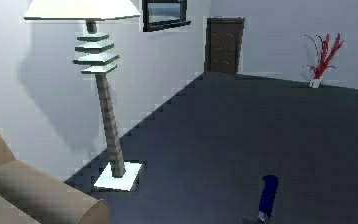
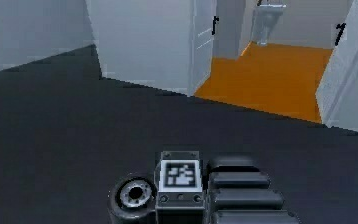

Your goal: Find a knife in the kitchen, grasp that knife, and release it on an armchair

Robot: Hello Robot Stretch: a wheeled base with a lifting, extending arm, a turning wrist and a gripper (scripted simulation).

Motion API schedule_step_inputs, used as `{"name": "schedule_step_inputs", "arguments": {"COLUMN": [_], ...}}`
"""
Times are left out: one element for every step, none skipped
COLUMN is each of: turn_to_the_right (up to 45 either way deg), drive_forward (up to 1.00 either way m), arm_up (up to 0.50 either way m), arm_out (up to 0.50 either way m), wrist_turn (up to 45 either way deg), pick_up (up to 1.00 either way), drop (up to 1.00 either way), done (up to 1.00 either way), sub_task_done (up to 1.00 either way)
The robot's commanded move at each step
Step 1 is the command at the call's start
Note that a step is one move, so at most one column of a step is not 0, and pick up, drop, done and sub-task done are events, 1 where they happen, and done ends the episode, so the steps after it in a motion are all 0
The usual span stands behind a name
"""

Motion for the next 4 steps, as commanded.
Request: {"name": "schedule_step_inputs", "arguments": {"turn_to_the_right": [15.0,-45.0,-18.0,45.0], "drive_forward": [0.00,0.00,0.00,0.00], "arm_up": [0.00,0.00,0.00,0.00], "arm_out": [0.00,0.00,0.00,0.00], "wrist_turn": [0.0,0.0,0.0,0.0], "pick_up": [0.00,0.00,0.00,0.00], "drop": [0.00,0.00,0.00,0.00], "done": [0.00,0.00,0.00,0.00], "sub_task_done": [0.00,0.00,0.00,0.00]}}
